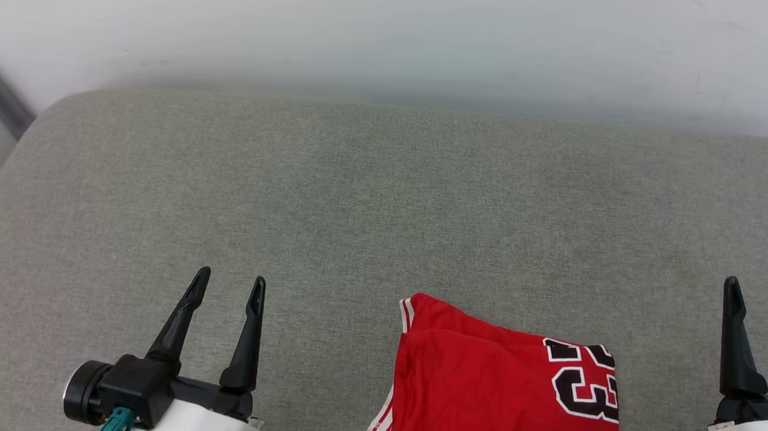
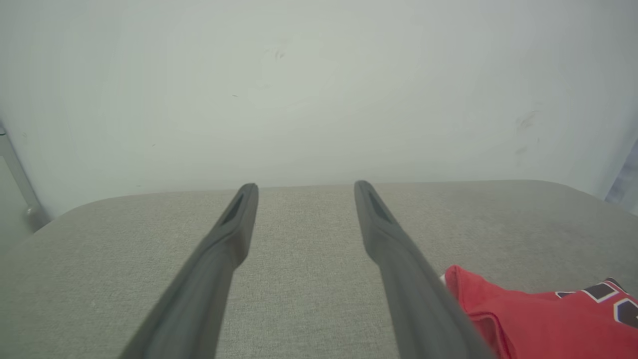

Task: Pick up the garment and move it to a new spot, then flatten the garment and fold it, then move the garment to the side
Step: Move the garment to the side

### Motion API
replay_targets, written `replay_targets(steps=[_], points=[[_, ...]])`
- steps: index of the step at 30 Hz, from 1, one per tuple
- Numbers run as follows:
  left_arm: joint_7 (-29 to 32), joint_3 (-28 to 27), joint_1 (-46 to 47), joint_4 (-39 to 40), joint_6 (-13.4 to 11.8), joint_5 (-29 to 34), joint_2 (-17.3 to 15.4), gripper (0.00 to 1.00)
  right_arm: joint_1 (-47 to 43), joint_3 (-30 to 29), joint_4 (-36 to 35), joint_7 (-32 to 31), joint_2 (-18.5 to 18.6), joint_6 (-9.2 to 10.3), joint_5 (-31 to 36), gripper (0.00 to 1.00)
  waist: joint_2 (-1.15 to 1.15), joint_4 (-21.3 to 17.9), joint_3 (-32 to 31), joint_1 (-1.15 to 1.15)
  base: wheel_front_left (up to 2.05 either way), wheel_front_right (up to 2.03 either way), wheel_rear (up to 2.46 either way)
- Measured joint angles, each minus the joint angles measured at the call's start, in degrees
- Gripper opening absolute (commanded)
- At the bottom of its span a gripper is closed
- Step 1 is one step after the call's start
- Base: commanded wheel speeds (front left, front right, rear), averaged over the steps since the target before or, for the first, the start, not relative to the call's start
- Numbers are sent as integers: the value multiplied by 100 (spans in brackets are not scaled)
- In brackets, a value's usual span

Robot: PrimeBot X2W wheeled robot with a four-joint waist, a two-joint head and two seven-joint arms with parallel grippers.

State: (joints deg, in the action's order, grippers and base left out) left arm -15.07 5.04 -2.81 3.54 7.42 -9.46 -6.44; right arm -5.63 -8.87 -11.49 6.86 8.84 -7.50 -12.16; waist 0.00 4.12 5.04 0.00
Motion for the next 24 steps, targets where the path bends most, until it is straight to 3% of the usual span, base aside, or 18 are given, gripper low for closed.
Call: replay_targets(steps=[8, 12, 15, 18, 24], points=[[0, 14, 1, 11, 0, 26, -5, 100, -2, 35, 64, -92, 56, 0, -64, 100, 0, 11, 19, 0, 0, 0, 0], [0, 24, 9, 13, 0, 62, -10, 100, -4, 183, 14, -569, 280, 0, -244, 100, 0, 12, 88, 0, 0, 0, 0], [0, 64, 39, 9, 0, 70, -21, 100, -15, 405, -105, -1241, 534, 0, -558, 100, 0, 30, 154, 0, 0, 0, 0], [0, 83, 91, 2, 0, 73, -32, 100, -85, 557, -207, -2349, 740, 0, -969, 100, 0, 50, 226, 0, 0, 0, 0], [0, 140, 165, -73, 0, 83, -38, 100, -274, 524, -490, -4598, 735, 0, -1488, 100, 0, 115, 363, 0, 0, 0, 0]])
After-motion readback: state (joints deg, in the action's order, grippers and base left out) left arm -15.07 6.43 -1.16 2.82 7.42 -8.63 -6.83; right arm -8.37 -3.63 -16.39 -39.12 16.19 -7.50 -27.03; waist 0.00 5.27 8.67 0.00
